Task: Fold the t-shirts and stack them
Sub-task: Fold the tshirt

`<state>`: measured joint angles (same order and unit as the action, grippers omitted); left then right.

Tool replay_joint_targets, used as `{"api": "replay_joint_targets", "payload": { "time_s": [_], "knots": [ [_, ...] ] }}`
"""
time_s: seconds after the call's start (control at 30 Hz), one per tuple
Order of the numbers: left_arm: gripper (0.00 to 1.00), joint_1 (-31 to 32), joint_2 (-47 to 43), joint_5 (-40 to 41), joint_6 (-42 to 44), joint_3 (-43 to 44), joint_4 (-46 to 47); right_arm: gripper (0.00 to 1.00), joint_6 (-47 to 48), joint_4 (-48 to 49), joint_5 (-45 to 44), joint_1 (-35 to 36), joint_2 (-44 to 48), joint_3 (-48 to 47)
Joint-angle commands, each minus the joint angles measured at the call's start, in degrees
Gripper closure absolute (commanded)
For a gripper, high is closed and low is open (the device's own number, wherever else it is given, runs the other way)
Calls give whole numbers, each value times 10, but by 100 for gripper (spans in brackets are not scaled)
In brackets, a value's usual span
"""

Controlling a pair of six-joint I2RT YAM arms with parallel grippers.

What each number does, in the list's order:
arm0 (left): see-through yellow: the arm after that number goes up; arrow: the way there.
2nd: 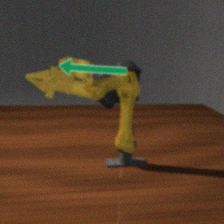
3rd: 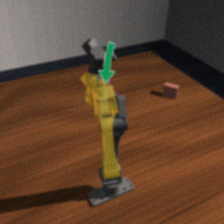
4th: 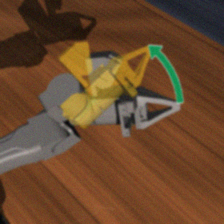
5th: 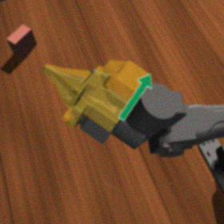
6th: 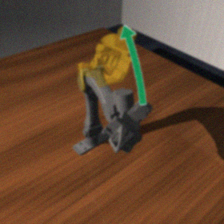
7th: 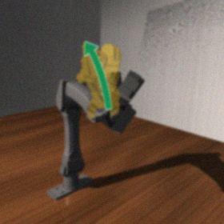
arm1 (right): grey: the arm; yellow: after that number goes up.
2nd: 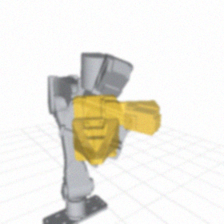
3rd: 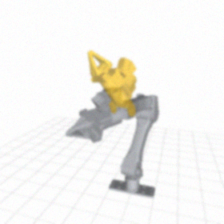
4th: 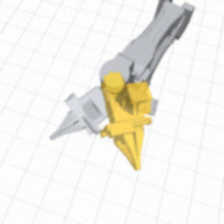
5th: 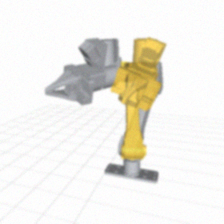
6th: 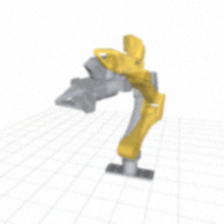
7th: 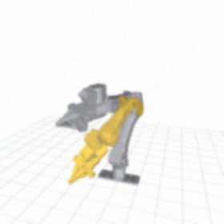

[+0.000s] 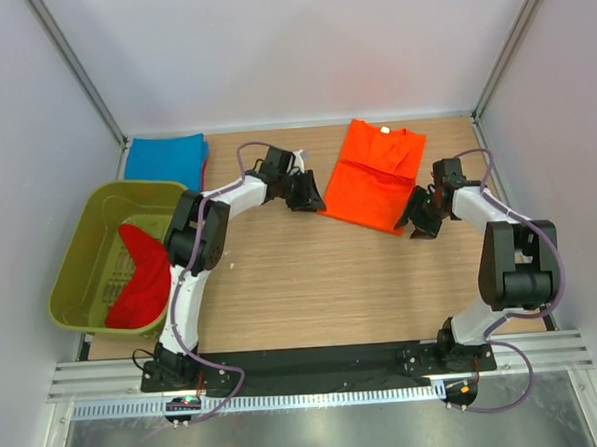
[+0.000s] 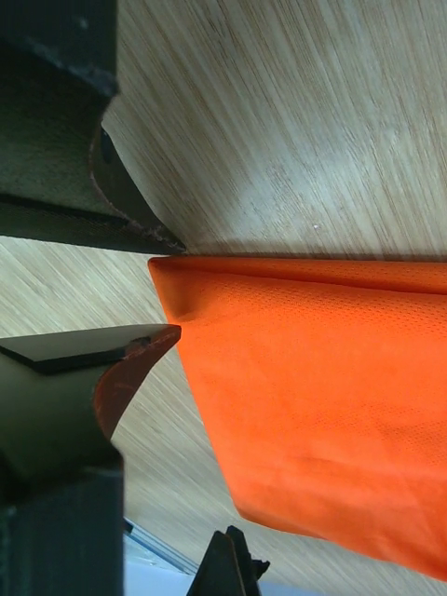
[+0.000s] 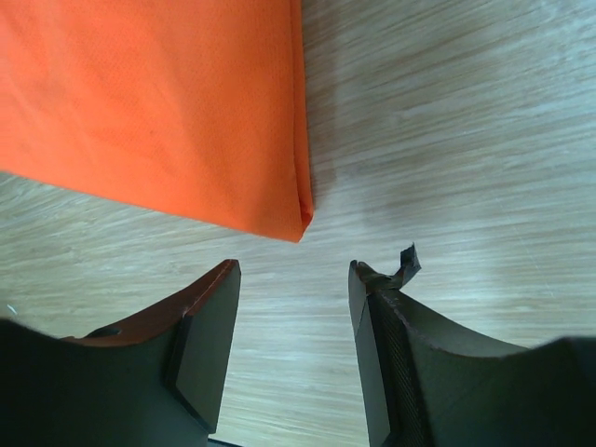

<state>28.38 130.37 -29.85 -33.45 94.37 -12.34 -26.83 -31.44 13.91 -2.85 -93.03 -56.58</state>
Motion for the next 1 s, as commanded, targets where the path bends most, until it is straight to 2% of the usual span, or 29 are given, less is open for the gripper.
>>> {"api": "replay_joint_targets", "payload": {
  "time_s": [0.0, 0.17, 0.2, 0.27, 0.47, 0.73, 0.87, 0.97],
  "knots": [
    [63, 0, 16, -19, 21, 3, -1, 43, 6, -2, 2, -1, 52, 5],
    [85, 5, 16, -47, 19, -6, 0, 44, 6, -27, 0, -1, 89, 4],
    [93, 6, 11, -50, 17, -10, 1, 43, 7, -32, 0, -1, 93, 0],
    [100, 11, 2, -50, 15, -28, 6, 44, 6, -48, -3, -1, 107, -5],
    [100, 19, -64, -15, -28, -107, 14, 44, 8, -69, -13, -1, 121, -20],
    [100, 26, -183, 29, -92, -328, 16, 44, 13, -61, 9, 3, 134, 22],
    [100, 35, -251, 77, -100, -433, 9, 44, 8, -46, 35, 28, 159, 71],
    [98, 37, -315, 94, -114, -501, 8, 44, -8, -31, 38, 88, 181, 117]
  ]
}}
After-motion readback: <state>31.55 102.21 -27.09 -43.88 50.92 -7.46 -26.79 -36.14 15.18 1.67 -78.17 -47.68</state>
